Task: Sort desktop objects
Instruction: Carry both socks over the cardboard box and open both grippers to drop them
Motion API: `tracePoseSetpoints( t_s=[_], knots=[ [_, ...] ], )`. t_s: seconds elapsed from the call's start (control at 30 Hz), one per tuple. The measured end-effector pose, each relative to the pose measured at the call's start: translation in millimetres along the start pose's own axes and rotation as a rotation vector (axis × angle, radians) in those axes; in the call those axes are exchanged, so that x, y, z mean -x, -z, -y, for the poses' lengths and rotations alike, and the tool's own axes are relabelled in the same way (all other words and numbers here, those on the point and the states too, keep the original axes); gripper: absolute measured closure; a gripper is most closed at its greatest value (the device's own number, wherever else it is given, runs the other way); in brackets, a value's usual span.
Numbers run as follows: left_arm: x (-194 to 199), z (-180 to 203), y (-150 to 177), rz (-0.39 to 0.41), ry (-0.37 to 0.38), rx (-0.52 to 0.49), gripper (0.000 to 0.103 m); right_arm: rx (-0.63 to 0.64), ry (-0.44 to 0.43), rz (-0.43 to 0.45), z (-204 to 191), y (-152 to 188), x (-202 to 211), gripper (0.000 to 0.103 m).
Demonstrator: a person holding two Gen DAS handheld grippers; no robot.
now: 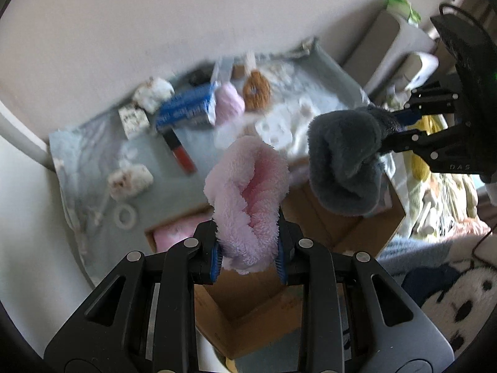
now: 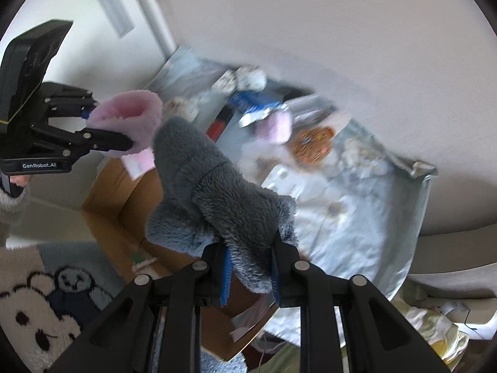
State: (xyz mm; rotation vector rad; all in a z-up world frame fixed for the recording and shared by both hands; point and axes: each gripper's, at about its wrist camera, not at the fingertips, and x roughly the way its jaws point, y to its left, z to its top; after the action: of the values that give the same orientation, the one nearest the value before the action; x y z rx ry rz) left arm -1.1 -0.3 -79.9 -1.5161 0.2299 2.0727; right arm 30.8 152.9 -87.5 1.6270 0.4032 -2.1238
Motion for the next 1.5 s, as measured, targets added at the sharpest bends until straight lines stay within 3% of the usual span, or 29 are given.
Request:
tracePoseSetpoints(
  t_s=[0.3, 0.57, 1.03, 1.07, 1.13, 1.17, 1.2, 1.23, 1.27, 1.33, 1.5],
  knots=[
    [-34.6, 1.3, 33.9, -0.106, -0.015, 0.004, 0.079, 0.01, -0.027, -0.1, -14.6, 20.4, -38.6, 0.084],
    [-55.6, -1.0, 43.2, -0.182, -0.023, -0.01, 0.079, 0.027, -0.009, -0.151, -24.8, 28.6, -61.4, 0.084],
    [-70.1, -3.7, 48.9, -0.228, -0.034, -0.038, 0.077, -0.009, -0.024, -0.218, -28.2, 37.4, -79.1, 0.083],
    [-70.6, -3.3, 48.6, -0.228, -0.05, -0.039, 0.074, -0.012, -0.028, -0.225, -28.0, 37.7, -80.9, 0.08],
    [-73.2, -3.0, 47.9, -0.239, -0.107, -0.031, 0.051, -0.036, -0.032, -0.234, -25.6, 37.7, -85.3, 0.075],
    [-74.1, -3.1, 47.1, -0.237, -0.126, -0.03, 0.021, -0.059, -0.035, -0.234, -23.2, 37.8, -86.7, 0.072],
    [-72.3, -1.9, 46.4, -0.21, -0.113, -0.039, 0.0, -0.092, -0.046, -0.231, -19.2, 37.6, -88.2, 0.062],
    [-69.9, -1.1, 45.2, -0.195, -0.093, -0.041, 0.0, -0.114, -0.055, -0.228, -16.3, 37.4, -88.7, 0.054],
    [-68.3, 0.1, 44.2, -0.185, -0.078, -0.035, 0.0, -0.132, -0.063, -0.22, -13.8, 37.1, -88.2, 0.039],
    [-70.0, 0.5, 44.1, -0.19, -0.088, -0.04, 0.0, -0.152, -0.071, -0.191, -10.0, 35.9, -85.0, 0.026],
    [-71.4, 2.3, 46.3, -0.199, -0.099, -0.034, 0.0, -0.165, -0.069, -0.179, -9.0, 34.9, -83.3, 0.025]
  ],
)
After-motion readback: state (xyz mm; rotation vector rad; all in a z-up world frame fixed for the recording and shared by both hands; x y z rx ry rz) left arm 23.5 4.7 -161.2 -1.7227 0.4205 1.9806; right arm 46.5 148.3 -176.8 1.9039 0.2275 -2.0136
